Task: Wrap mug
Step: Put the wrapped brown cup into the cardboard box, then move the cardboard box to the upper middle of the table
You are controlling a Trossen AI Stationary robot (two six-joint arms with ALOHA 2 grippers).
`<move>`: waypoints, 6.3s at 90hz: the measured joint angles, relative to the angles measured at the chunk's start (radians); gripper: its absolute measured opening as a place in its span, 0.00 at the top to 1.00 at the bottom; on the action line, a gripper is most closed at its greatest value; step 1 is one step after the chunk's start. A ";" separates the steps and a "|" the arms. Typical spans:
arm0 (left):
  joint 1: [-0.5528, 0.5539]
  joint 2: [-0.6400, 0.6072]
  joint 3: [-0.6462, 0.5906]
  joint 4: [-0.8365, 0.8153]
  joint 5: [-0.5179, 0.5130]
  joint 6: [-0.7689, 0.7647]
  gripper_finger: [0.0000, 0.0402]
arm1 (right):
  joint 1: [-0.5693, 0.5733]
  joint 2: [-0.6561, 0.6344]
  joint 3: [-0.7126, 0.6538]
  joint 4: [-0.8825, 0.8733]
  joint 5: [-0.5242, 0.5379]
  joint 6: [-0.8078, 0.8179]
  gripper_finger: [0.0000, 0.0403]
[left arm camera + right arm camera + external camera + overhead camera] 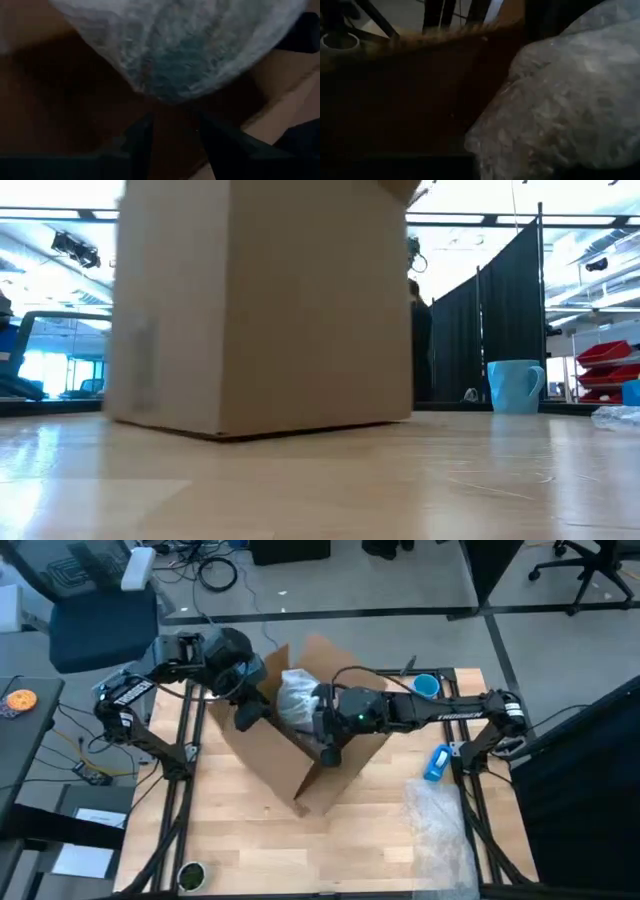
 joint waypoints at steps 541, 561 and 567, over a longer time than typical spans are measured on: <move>-0.317 -0.069 -0.068 0.118 -0.661 -0.043 0.63 | 0.903 0.007 0.084 -1.107 0.082 1.647 0.14; -0.517 -0.049 -0.069 0.166 -0.661 -0.115 0.63 | 0.861 0.006 -0.159 -1.077 0.199 1.933 0.14; -0.576 -0.045 -0.079 0.168 -0.676 -0.153 0.63 | 0.848 0.007 -0.220 -1.049 0.245 1.986 0.14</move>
